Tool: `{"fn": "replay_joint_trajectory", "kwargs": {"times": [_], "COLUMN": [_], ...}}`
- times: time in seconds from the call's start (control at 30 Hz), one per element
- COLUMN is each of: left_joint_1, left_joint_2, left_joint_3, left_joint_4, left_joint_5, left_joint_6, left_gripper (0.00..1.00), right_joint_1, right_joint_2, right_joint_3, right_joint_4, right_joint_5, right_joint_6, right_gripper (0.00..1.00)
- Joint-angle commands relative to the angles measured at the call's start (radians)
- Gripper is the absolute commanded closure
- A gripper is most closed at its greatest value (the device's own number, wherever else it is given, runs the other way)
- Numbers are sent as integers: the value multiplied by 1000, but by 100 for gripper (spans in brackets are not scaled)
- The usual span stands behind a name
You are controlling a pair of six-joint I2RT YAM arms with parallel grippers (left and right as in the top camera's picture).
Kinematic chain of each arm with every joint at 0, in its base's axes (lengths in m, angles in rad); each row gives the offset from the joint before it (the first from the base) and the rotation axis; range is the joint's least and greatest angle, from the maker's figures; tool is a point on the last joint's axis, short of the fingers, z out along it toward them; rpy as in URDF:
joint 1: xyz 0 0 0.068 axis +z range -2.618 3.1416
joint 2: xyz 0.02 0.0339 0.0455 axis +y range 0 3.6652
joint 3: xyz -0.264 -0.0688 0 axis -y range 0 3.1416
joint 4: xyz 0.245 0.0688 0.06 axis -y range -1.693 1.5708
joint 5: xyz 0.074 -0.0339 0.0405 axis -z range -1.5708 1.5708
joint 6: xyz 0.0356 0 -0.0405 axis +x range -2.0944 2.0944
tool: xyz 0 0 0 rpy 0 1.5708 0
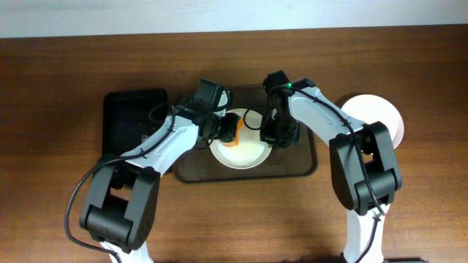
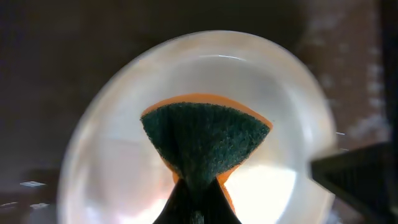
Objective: Clean dirty plates on tray and stack at the side
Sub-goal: 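Scrub the plate with the sponge in the left gripper, then return the sponge to the black holder with the left gripper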
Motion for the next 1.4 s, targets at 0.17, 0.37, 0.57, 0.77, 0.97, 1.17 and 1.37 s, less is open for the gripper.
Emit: {"fn": "replay_joint_trajectory", "kwargs": {"times": [0.17, 0.37, 0.57, 0.77, 0.97, 1.17, 1.37], "left_joint_1": [47, 114, 276, 385, 403, 403, 405], "left_joint_2": [-249, -315, -312, -256, -138, -37, -23], "left_joint_3": [-3, -3, -9, -9, -9, -9, -8], "left_joint_4": [-44, -149, -285, -331, -314, -246, -204], "left_joint_5": [-354, -475, -488, -485, -435, -336, -351], "left_joint_6": [163, 221, 227, 227, 231, 314, 324], "left_gripper": [100, 100, 100, 100, 100, 100, 80], "right_joint_1": [7, 7, 7, 7, 7, 7, 7], "right_joint_2": [13, 13, 13, 13, 13, 13, 13], "right_joint_3": [-5, -5, -5, -5, -5, -5, -5], "right_joint_4": [-11, -10, -10, -11, -11, -10, -11], "right_joint_5": [28, 28, 29, 28, 28, 28, 28], "right_joint_6": [-13, -13, -13, -13, -13, -13, -13], "right_gripper": [96, 96, 96, 96, 96, 96, 96]}}
